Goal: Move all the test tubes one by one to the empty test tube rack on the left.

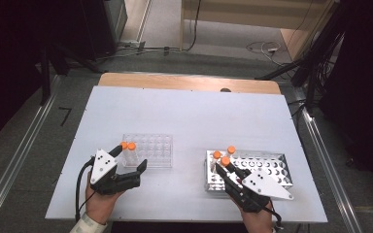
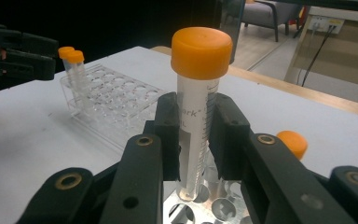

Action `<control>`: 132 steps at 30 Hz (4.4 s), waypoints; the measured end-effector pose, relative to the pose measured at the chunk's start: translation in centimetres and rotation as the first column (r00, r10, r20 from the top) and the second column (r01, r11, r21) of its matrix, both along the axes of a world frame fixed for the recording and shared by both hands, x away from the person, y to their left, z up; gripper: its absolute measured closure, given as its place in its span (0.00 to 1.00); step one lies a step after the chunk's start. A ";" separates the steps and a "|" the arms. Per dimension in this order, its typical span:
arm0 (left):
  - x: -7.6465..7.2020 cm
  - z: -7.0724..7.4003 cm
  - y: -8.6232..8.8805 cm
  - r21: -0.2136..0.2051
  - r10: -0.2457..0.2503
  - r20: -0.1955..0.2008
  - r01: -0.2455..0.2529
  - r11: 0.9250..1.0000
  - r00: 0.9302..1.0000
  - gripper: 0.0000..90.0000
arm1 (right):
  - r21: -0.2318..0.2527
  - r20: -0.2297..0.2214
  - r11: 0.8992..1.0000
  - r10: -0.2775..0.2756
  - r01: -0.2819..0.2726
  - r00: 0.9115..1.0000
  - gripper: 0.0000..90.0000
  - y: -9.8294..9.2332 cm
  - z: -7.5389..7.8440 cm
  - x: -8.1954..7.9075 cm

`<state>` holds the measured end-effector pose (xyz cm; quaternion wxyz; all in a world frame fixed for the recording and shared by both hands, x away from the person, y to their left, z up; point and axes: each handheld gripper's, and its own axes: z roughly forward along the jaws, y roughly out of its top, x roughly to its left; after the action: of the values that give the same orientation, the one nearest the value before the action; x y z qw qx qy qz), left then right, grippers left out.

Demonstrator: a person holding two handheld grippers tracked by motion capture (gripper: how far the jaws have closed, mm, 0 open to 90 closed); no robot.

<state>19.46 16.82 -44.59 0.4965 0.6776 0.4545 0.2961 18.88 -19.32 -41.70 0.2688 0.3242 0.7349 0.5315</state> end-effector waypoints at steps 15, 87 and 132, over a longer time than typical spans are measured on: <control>-0.1 0.0 -0.2 -0.002 -0.009 0.003 0.009 1.000 1.000 0.13 | -0.009 -0.028 0.998 0.069 -0.070 0.997 0.80 2.6 -0.8 0.7; -2.3 0.9 -4.9 -0.048 -0.257 0.018 0.258 0.965 0.966 0.77 | -0.081 -0.110 0.949 0.294 -0.303 0.950 0.80 12.9 -4.0 1.2; -0.1 3.4 -1.8 -0.074 -0.131 0.031 0.133 0.988 0.991 0.78 | 0.009 -0.183 0.993 0.114 -0.114 0.976 0.22 1.0 -2.5 0.5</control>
<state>19.36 15.07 -41.17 0.5461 0.6831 0.4131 0.2539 19.39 -18.33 -44.16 0.1693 0.3289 0.7744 0.5133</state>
